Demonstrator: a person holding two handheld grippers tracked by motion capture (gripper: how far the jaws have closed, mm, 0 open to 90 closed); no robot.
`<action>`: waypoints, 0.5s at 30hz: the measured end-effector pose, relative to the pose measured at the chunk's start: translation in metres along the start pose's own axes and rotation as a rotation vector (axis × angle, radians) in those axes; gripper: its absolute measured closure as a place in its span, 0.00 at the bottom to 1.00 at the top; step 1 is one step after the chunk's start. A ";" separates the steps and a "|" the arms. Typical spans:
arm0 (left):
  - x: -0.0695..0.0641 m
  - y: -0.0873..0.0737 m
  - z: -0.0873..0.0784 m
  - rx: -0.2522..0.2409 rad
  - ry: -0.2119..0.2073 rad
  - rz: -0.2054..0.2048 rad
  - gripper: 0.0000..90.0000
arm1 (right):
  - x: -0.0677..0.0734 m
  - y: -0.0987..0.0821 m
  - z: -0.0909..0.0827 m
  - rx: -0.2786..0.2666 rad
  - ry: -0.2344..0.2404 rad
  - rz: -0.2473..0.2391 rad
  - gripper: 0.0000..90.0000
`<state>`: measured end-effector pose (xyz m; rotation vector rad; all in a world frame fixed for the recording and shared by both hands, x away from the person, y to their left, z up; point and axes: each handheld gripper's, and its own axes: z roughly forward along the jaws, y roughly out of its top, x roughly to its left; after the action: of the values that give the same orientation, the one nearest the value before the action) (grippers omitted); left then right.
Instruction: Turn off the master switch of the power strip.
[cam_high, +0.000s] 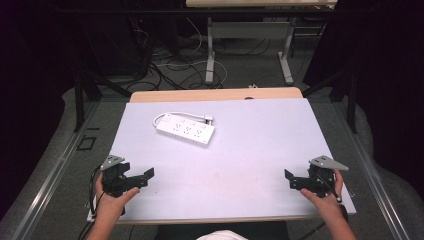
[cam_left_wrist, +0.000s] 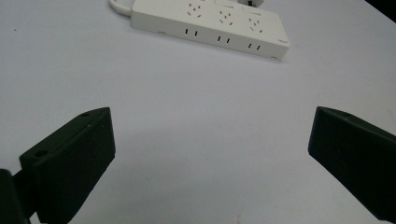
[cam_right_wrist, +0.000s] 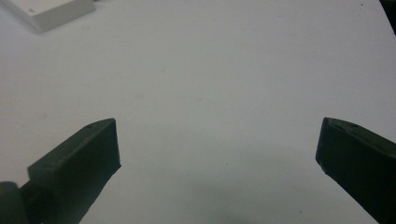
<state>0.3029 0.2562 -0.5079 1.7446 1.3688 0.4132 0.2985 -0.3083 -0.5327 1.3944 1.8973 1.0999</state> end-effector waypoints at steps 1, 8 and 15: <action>0.000 0.002 0.000 -0.003 0.007 0.009 0.01 | 0.001 0.000 0.000 -0.004 0.007 0.008 0.00; -0.001 0.015 0.000 0.000 0.009 0.013 0.03 | 0.003 0.000 0.001 -0.012 0.010 0.008 0.00; -0.008 0.033 0.003 -0.011 0.011 0.029 0.03 | 0.004 0.001 0.004 -0.004 0.013 -0.011 0.00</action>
<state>0.3232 0.2467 -0.4823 1.7574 1.3477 0.4469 0.3007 -0.3028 -0.5337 1.3766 1.9089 1.1096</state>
